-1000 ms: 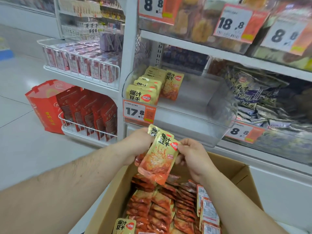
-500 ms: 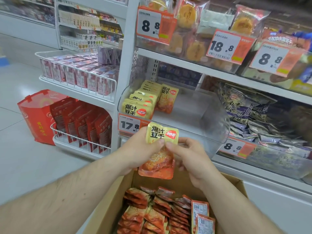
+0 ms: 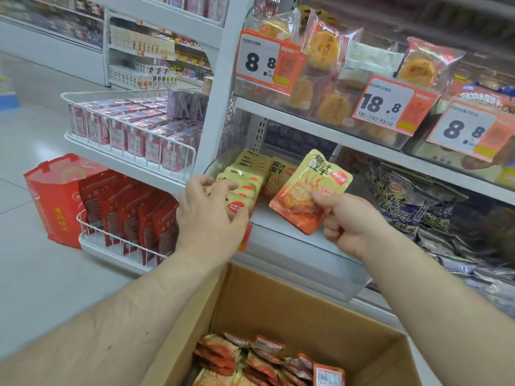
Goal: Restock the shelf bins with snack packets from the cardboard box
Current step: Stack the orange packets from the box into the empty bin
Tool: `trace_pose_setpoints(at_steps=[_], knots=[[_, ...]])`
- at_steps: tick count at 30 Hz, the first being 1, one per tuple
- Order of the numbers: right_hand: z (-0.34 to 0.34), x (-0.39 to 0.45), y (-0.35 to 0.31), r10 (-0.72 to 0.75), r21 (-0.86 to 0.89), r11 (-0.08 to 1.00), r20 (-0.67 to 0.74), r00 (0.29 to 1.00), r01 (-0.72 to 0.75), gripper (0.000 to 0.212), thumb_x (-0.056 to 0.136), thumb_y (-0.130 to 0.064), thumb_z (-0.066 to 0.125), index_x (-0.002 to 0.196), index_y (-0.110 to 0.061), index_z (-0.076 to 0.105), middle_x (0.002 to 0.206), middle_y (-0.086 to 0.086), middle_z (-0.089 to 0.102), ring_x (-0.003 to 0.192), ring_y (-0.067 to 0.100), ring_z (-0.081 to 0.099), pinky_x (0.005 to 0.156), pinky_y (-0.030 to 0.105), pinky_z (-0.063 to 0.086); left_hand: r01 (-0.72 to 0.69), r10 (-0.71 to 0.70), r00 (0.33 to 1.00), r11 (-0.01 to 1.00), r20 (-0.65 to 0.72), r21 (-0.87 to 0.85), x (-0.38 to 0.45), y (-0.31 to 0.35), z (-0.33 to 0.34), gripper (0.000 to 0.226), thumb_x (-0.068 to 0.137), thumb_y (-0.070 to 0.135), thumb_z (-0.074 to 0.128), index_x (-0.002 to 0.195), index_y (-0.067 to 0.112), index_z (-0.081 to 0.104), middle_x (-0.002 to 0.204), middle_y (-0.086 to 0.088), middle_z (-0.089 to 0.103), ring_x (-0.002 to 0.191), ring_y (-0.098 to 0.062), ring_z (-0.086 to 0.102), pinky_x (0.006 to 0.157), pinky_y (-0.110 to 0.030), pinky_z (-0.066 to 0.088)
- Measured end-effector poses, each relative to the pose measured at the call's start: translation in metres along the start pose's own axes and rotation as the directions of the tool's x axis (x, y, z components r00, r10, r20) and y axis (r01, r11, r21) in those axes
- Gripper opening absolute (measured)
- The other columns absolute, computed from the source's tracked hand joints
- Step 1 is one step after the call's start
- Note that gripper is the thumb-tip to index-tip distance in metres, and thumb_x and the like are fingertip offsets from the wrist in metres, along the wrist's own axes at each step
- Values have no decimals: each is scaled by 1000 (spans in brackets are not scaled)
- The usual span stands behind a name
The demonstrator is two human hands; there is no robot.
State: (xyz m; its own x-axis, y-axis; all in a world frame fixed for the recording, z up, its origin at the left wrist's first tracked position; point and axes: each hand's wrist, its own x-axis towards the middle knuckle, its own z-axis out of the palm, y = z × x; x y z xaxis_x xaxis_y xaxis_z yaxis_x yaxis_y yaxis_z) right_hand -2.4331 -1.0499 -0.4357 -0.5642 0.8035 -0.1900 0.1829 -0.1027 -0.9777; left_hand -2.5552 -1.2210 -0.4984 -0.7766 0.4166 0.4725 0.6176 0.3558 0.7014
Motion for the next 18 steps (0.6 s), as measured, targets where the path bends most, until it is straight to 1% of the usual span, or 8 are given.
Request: trace_pose_setpoints(at_steps=[2, 5, 8, 11, 13, 14, 16, 18], knots=[[4, 32, -2, 55, -102, 993, -69, 996, -62, 18, 90, -14, 69, 82, -19, 54, 55, -2, 39, 44, 9, 25, 42, 21, 18, 73, -74, 997, 996, 11, 41, 2, -2, 5, 59, 87, 40, 66, 140, 30, 44, 147, -9, 22, 135, -29, 21, 111, -43, 23], [19, 74, 3, 72, -258, 961, -108, 992, -98, 23, 90, -13, 70, 76, -17, 52, 61, 0, 43, 49, 11, 29, 44, 22, 22, 206, -205, 978, 979, 27, -17, 5, -5, 14, 98, 83, 52, 69, 155, 24, 9, 159, -10, 3, 147, -29, 7, 116, -49, 16], [35, 107, 8, 23, -363, 929, -116, 993, -64, 27, 91, -12, 70, 72, -15, 50, 61, 1, 44, 49, 12, 31, 39, 22, 25, 325, -321, 945, 943, 63, -74, 8, -8, 23, 119, 76, 58, 74, 156, 16, -5, 160, -7, 3, 148, -29, 10, 117, -52, 20], [47, 134, 15, 15, -441, 896, -85, 996, -51, 19, 95, -12, 64, 78, -13, 54, 68, 4, 48, 52, 14, 34, 47, 25, 28, 356, -347, 932, 929, 103, -97, 8, -10, 30, 122, 75, 54, 76, 155, 16, -9, 158, -4, 8, 147, -28, 13, 116, -52, 22], [54, 147, 20, 15, -419, 907, -60, 998, -39, 8, 97, -10, 58, 90, -12, 59, 79, 7, 56, 59, 17, 47, 53, 26, 37, 348, -335, 936, 925, 104, -152, 8, -13, 34, 121, 76, 48, 77, 155, 17, -10, 156, -2, 10, 145, -26, 15, 117, -48, 21], [58, 149, 21, 14, -399, 916, -44, 999, -30, 4, 97, -9, 58, 98, -10, 62, 86, 10, 61, 67, 21, 56, 58, 27, 43, 340, -327, 940, 924, 101, -174, 7, -14, 34, 121, 76, 46, 77, 156, 18, -10, 155, -1, 11, 145, -24, 15, 118, -45, 20], [65, 157, 22, -6, -391, 920, -25, 1000, -4, 10, 96, -12, 60, 106, -8, 62, 98, 13, 63, 85, 26, 63, 71, 32, 51, 325, -311, 945, 923, 96, -206, 7, -16, 36, 120, 76, 43, 78, 156, 18, -9, 154, 0, 12, 144, -23, 15, 119, -43, 19], [72, 158, 22, 4, -368, 930, -30, 1000, -14, 12, 96, -19, 59, 106, -12, 59, 105, 11, 64, 90, 24, 64, 76, 31, 55, 319, -305, 948, 924, 94, -211, 7, -16, 36, 120, 76, 43, 77, 156, 20, -9, 154, 2, 11, 144, -23, 15, 120, -45, 20]])
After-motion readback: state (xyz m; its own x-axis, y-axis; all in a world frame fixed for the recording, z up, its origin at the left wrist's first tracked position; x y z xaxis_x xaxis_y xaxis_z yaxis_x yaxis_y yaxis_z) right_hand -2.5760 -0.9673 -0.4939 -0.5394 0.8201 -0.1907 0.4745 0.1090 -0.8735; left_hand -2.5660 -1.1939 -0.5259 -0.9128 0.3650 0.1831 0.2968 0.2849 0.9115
